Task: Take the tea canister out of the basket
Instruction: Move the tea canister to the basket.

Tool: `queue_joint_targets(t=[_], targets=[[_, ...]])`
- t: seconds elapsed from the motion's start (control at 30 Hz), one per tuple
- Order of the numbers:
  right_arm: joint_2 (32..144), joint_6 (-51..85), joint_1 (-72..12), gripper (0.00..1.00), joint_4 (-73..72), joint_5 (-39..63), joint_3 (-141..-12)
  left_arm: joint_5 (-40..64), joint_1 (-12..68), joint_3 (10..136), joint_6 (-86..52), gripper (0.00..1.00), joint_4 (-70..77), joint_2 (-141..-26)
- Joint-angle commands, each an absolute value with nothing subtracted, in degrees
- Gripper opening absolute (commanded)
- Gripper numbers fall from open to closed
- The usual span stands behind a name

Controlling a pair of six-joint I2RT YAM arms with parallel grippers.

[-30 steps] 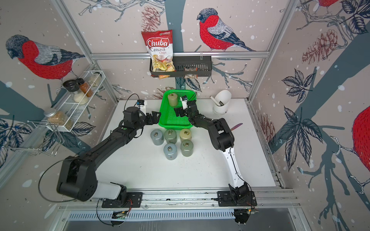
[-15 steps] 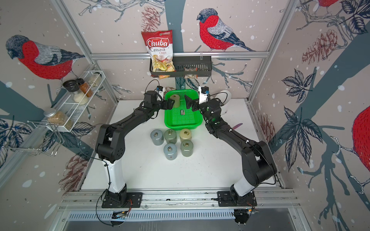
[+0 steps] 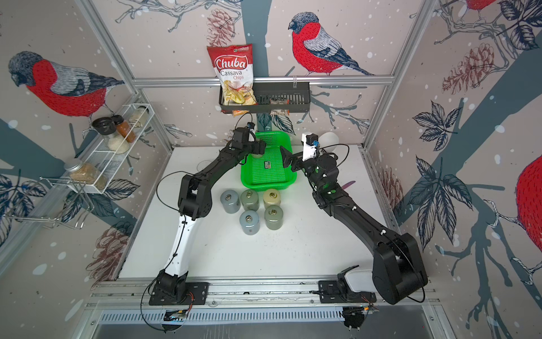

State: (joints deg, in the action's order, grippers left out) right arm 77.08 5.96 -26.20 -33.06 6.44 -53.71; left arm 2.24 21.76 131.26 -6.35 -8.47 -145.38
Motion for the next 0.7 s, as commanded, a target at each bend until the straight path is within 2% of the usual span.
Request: queue_joint_targets(t=[0.0,0.4,0.67], targets=[[76.44,5.36,-25.41,1.00,-31.59,7.09,-53.11,0.04,21.71,135.82,-5.55,0.96,-10.55,-148.58],[78.39,6.66,-23.10,1.00,-32.08,9.63,-52.12,-3.96,21.62,141.62,-4.94,0.96,-9.99,-153.38],[79.71,8.52,-21.31,1.00,-32.67,11.46,-52.38,1.22,21.62,146.51,-2.98,0.95,-15.08,-156.18]])
